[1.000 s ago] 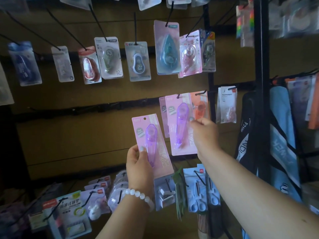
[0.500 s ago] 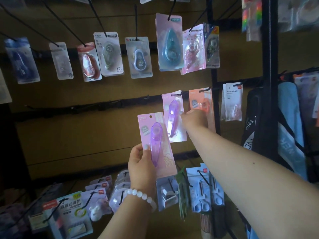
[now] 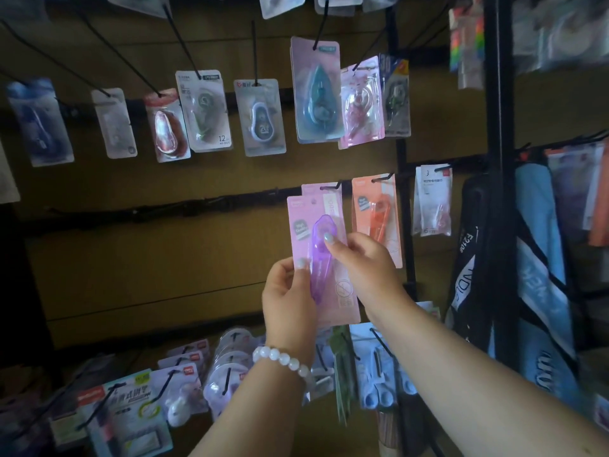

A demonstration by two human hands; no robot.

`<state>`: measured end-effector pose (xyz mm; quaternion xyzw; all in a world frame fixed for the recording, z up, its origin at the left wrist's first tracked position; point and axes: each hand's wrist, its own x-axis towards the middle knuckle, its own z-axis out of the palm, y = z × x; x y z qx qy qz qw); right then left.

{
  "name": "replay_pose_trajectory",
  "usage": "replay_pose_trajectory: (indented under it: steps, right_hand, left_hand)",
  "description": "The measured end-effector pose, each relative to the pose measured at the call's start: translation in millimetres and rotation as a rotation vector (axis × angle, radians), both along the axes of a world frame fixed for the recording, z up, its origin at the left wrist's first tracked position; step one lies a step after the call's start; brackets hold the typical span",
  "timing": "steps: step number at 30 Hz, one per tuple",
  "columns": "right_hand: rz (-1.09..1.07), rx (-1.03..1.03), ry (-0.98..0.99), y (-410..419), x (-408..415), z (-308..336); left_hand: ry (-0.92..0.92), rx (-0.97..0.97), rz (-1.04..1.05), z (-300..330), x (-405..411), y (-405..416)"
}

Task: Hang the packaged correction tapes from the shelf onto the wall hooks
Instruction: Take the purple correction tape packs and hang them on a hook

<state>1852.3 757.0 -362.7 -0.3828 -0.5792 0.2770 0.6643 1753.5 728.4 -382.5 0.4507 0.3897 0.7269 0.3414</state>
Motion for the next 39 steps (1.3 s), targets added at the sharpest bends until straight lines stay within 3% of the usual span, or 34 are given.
replay_pose_trajectory:
  steps: [8, 24, 39]
  right_hand:
    - [-0.029, 0.019, 0.131, 6.0, 14.2, 18.3]
    - [-0.148, -0.027, 0.076, 19.9, 26.7, 18.7]
    - [-0.333, -0.344, -0.138, 77.3, 10.1, 37.1]
  left_hand:
    - [0.095, 0.01, -0.094, 21.9, 10.8, 0.4]
    - [0.232, -0.038, -0.055, 14.8, 8.7, 4.7]
    - [0.204, -0.106, 0.007, -5.8, -6.8, 13.0]
